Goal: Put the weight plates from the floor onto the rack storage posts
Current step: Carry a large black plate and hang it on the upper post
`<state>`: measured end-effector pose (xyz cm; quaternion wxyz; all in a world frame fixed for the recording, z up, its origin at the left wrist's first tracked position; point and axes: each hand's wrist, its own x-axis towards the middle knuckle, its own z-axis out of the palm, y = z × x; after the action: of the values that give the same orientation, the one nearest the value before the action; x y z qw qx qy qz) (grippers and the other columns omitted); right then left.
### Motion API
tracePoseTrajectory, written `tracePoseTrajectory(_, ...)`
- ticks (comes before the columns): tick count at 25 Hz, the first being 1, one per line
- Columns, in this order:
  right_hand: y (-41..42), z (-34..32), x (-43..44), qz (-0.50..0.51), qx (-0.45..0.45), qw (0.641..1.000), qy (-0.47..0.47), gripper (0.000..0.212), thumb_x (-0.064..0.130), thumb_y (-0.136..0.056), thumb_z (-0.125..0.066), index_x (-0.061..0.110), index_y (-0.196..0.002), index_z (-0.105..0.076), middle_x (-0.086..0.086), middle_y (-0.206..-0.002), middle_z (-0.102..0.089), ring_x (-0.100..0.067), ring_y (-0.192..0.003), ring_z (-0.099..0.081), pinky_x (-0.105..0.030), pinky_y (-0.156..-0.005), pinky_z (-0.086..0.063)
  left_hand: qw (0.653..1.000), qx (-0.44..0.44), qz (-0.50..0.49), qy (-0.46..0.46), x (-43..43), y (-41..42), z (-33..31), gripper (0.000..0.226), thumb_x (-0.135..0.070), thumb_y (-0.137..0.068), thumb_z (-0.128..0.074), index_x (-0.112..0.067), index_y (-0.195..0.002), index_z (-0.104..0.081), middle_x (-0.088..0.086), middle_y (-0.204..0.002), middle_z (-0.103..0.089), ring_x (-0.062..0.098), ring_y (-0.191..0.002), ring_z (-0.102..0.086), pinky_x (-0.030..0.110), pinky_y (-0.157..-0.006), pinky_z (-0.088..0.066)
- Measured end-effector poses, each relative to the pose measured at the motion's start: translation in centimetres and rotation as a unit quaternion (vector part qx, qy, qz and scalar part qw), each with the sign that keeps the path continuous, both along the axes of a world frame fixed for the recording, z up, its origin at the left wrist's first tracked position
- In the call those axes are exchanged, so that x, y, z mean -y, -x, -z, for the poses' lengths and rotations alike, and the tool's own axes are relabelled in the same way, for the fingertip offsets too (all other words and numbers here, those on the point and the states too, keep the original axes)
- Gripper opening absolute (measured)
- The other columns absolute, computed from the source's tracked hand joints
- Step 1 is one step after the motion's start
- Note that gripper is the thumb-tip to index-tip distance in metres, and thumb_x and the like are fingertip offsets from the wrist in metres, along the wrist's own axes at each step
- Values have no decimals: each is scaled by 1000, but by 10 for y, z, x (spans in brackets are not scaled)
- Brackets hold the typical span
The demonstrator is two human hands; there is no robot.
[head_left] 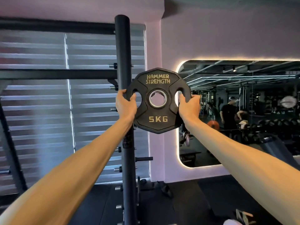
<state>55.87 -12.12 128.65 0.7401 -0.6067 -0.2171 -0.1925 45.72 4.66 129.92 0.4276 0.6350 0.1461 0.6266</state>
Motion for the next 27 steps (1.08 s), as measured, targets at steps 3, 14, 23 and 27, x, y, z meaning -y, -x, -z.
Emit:
tracePoseTrajectory(3,-63,20,-35,16,10,1000,-4,30,32,-99,-54,11,-116,-42,-7,-108,-59,-23,-97,-58,-32,-79,-47,1000,7,4,-15,-32,-61,16,26,-22,-94,-63,-19,-118,-53,-12,-99,-56,14,-97,-60,39,-94,-54)
tracePoseTrajectory(14,-282,20,-158,58,23,998,15,35,29,-100,-52,5,-123,-42,5,-93,-53,-17,-90,-49,-28,-76,-36,1000,7,23,-1,-156,-292,22,22,-19,-94,-62,-15,-113,-53,2,-110,-65,16,-98,-61,27,-88,-50)
tracePoseTrajectory(23,-489,42,-236,30,31,999,12,34,26,-99,-53,4,-124,-42,-1,-99,-53,-21,-92,-52,-20,-70,-35,1000,0,-16,13,-221,-488,46,23,-21,-96,-60,-14,-117,-51,-2,-104,-62,17,-95,-61,28,-90,-50)
tracePoseTrajectory(27,-580,49,-275,-4,12,1000,24,34,26,-100,-53,5,-125,-42,1,-97,-53,-17,-88,-51,-13,-56,-35,998,-13,-52,16,-249,-567,52,25,-22,-96,-60,-11,-117,-53,0,-106,-65,15,-92,-61,24,-84,-50)
